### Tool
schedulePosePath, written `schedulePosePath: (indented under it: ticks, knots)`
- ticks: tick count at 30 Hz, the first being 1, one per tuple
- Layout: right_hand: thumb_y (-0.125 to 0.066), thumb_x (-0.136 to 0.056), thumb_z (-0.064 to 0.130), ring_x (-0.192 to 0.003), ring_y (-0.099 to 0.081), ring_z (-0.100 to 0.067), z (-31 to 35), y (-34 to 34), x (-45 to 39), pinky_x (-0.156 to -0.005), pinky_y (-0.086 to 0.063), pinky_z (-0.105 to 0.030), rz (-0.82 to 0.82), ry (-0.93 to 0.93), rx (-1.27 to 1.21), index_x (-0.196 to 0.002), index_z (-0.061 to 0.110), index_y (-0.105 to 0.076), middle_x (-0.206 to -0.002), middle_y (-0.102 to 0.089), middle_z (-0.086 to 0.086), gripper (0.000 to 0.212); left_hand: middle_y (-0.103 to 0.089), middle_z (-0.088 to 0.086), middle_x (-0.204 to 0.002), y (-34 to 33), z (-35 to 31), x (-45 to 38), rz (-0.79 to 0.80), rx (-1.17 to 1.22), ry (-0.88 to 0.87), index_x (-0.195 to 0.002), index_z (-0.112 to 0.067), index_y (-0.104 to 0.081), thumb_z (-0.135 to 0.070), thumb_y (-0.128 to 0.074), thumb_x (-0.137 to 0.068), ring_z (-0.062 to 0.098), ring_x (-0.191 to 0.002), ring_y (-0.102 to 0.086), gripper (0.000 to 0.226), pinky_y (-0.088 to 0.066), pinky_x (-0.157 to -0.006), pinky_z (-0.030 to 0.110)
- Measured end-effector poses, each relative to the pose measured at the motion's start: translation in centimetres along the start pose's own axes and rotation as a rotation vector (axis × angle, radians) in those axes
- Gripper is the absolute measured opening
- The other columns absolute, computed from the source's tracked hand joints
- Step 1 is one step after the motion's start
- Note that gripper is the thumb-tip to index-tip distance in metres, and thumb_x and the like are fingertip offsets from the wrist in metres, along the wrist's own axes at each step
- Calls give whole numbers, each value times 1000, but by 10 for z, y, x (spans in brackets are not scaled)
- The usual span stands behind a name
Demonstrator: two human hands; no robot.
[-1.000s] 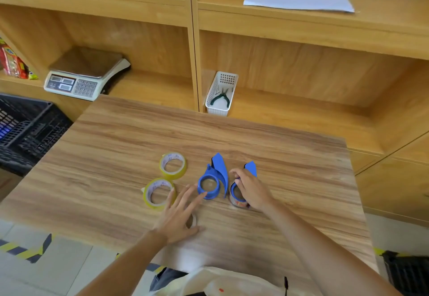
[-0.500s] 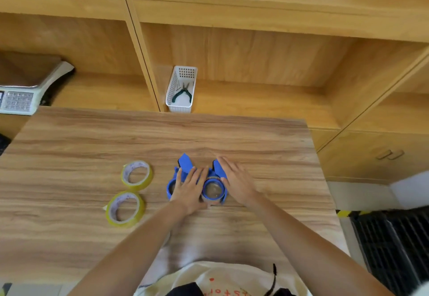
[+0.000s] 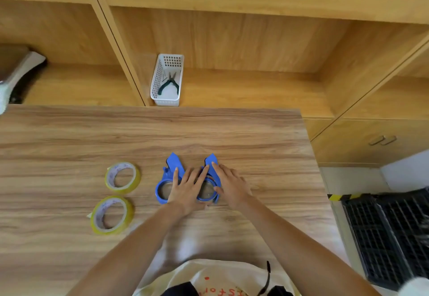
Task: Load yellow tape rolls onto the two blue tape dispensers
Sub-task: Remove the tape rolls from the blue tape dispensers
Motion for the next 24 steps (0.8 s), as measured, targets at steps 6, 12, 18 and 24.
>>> schedulePosePath:
  ticks: [6,12,18,24]
  knots:
    - [-47,-99,35,-132,-39,-26,-5,-8,-2,-99,-41,-43,21,14,-24,-155,30,2,-144,-45,-2,74,-42,3,-142,-3,0,0,-57,-34,-11,-157,-23,-2,-64,-71,-66,24,-137,-37,121,-7,-116,63]
    - [-48,-99,30,-123,-46,-27,-5,-1,0,-99,-39,-43,-5,7,-14,-155,29,-1,-131,-56,-4,73,-49,2,-129,-4,-5,-4,-72,-68,-31,-157,-20,2,-68,-63,-70,23,-128,-45,118,-9,-117,62]
    - [-47,-97,18,-113,-52,-27,-14,13,-2,-97,-41,-41,-55,-2,82,-154,31,-1,-116,-63,-4,75,-41,-1,-133,1,-8,-2,-15,-76,-32,-153,-25,20,-63,-65,-75,20,-133,-36,121,1,-118,59]
    - [-42,-101,22,-117,-51,-29,-15,14,-2,-97,-40,-42,-35,1,118,-153,35,-7,-124,-61,-6,64,-44,-2,-132,7,-13,0,-53,-34,-72,-153,-27,19,-62,-65,-76,21,-133,-38,119,1,-118,61]
Point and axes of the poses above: each hand's wrist, its own x-axis away from the middle knuckle, its own y-axis out of the back of the hand, z = x × y, the point moved 10 cm from there along -x, towards the middle knuckle
